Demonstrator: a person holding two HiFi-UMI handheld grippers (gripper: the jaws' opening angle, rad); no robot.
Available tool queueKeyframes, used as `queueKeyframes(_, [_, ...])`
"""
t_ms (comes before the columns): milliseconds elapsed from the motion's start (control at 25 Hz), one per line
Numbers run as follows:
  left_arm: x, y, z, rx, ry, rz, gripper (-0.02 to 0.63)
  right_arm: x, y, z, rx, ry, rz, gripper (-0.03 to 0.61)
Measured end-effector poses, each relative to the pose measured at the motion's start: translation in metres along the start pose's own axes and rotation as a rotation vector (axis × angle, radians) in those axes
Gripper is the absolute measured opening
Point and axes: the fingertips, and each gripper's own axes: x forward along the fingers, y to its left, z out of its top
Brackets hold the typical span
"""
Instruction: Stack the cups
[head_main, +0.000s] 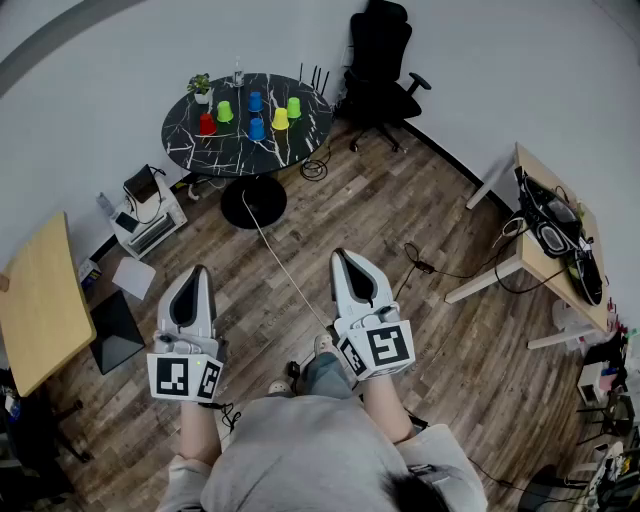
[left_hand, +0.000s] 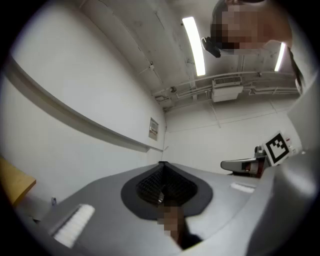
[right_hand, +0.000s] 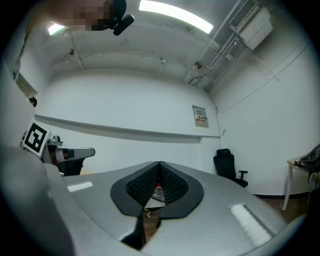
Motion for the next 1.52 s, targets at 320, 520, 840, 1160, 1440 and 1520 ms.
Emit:
queueKeyframes(320, [-0.006, 0.012, 0.004, -0.003, -0.009, 0.007, 0.058, 0.005, 0.012, 0.004, -0.006, -0.012, 0.003, 0.003])
queueKeyframes(520, [-0.003, 0.015, 0.007, -0.003, -0.02, 0.003, 0.058, 0.01, 0.015, 0.003, -0.014, -0.008, 0.006, 0.003])
queueKeyframes(840, [0.0, 0.032, 0.011, 0.037, -0.04, 0.013, 0.058, 0.029, 0.015, 0.006, 0.026, -0.04, -0.01, 0.005])
queueKeyframes(1160, [0.046, 0.06, -0.008, 0.012, -0.03, 0.031, 0.058, 0.083, -0.003, -0.024, 0.004, 0.009, -0.003, 0.005])
queueKeyframes(1440, [0.13, 0.102, -0.02, 0.014, -0.022, 0.073, 0.058, 0.187, -0.036, -0.033, 0.023, 0.004, 0.043, 0.005])
queueKeyframes(1520, [0.157, 0.113, -0.018, 0.028, -0.031, 0.083, 0.058, 0.217, -0.047, -0.03, 0.02, -0.008, 0.058, 0.005])
